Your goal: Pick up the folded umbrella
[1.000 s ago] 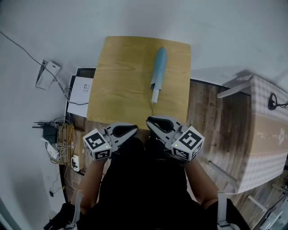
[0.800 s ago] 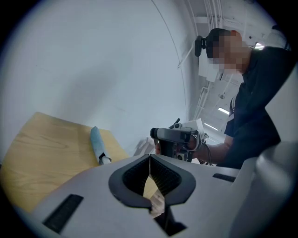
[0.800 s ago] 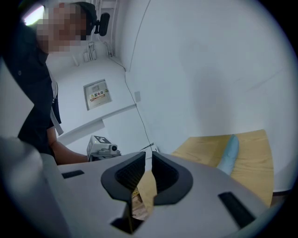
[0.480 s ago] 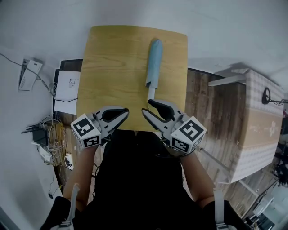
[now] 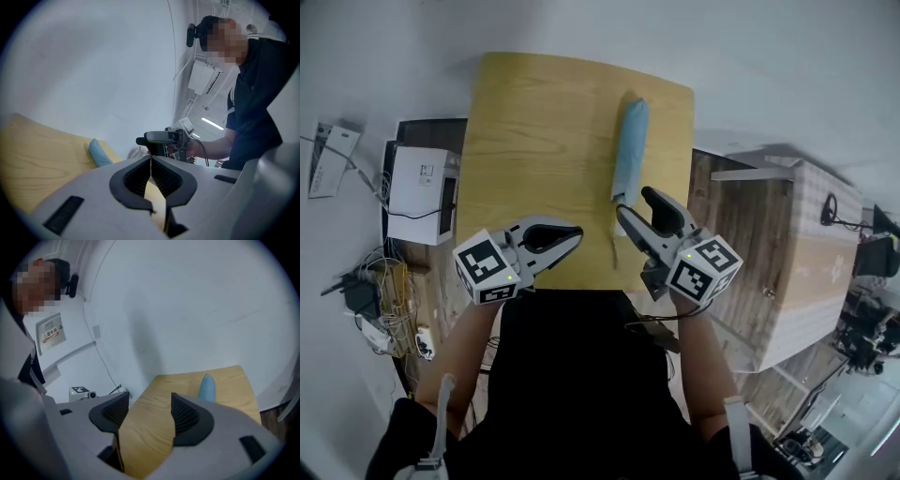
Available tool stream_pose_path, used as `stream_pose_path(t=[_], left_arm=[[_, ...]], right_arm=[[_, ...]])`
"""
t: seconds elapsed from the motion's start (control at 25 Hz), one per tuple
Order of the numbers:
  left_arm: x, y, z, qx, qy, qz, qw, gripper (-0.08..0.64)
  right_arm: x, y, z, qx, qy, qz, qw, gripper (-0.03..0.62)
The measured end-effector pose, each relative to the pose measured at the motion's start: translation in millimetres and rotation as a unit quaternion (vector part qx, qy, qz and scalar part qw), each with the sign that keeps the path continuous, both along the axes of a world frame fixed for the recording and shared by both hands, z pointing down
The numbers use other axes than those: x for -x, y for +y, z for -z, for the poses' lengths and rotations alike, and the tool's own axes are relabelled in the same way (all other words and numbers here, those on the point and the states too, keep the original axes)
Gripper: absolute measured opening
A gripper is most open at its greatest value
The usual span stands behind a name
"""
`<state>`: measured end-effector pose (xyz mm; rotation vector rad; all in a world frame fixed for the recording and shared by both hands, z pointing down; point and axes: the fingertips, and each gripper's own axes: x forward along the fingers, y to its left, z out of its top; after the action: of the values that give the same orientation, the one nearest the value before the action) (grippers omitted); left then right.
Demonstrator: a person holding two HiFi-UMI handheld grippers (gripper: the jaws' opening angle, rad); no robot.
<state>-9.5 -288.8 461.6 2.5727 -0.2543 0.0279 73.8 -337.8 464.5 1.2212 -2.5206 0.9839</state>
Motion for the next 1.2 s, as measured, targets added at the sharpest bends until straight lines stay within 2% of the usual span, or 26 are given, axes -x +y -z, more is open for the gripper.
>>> stream_pose_path(t=[0.24, 0.56, 0.68, 1.0, 1.2], left_arm=[[2, -18, -17, 0.005, 0.014, 0.004, 0.9999, 0.015], [-4, -33, -40, 0.019, 0.008, 0.005, 0.9998, 0.015], [-9, -41, -49, 0.021, 0.005, 0.003, 0.9998, 0.015], [-17, -63, -65, 0.034, -0.001, 0.002, 0.9994, 0.015], [-17, -72, -72, 0.038, -0.003, 0.005, 0.9992, 0.015]], right_arm=[[-18, -41, -36, 0.077, 0.005, -0.064, 0.995, 0.302], [-46, -82, -100, 0.138, 0.084, -0.112, 0.981, 0.344], [-56, -87, -124, 0.167, 0.1, -0.115, 0.974, 0.351], [-67, -101, -169, 0.23, 0.1, -0.128, 0.959, 0.358], [-61, -114, -193, 0.253, 0.142, -0.097, 0.952, 0.359]])
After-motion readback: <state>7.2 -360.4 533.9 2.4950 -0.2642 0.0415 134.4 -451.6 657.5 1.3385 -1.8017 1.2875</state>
